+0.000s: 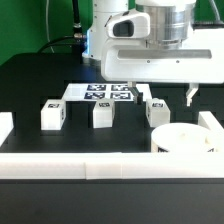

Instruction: Assemble stool

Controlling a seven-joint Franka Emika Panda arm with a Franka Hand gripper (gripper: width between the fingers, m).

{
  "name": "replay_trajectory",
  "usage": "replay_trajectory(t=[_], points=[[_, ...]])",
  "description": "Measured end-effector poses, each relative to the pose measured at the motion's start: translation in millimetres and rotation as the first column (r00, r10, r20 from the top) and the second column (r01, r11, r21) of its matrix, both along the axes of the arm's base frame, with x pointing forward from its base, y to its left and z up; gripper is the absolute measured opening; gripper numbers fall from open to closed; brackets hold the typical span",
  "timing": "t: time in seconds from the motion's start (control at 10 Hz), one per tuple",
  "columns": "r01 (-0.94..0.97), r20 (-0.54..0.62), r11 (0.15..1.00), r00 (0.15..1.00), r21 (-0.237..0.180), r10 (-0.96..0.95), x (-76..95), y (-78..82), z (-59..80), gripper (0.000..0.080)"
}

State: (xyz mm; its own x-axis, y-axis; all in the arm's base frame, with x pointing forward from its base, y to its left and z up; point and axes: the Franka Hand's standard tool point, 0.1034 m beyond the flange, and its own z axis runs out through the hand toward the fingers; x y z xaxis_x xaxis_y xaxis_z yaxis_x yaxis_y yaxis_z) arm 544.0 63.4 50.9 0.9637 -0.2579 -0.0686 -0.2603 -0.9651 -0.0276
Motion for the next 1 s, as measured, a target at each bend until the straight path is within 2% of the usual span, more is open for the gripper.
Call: replay_trajectory(t=[0.1,0.3,0.4,0.5,0.6,0.7,1.0], points=[[0.003,-0.003,1.0,1.0,0.012,-0.003,-0.7,-3.7,-3.8,0.0649],[-0.002,-0.02,1.0,1.0,0.015,0.002,-1.2,-1.6,-2.6,0.0649],[-0.008,-0.06,1.0,0.998,0.023,0.01,-6.3,-2.5,-3.6,0.0649],[-0.041,-0.138,0.998,0.989,0.043,0.047,-9.2,-3.5,-3.8,0.0649],[-0.11,-0.154,0.992,0.981,0.063,0.119,-2.6,-3.1,-6.6,0.0649],[-0.135,-0.222,0.987,0.963,0.083,0.15,-7.1,-2.7,-6.3,0.0649],[-0.126,-0.43,0.982,0.885,0.142,0.176,-11.5,-1.9,-7.8,0.0649]])
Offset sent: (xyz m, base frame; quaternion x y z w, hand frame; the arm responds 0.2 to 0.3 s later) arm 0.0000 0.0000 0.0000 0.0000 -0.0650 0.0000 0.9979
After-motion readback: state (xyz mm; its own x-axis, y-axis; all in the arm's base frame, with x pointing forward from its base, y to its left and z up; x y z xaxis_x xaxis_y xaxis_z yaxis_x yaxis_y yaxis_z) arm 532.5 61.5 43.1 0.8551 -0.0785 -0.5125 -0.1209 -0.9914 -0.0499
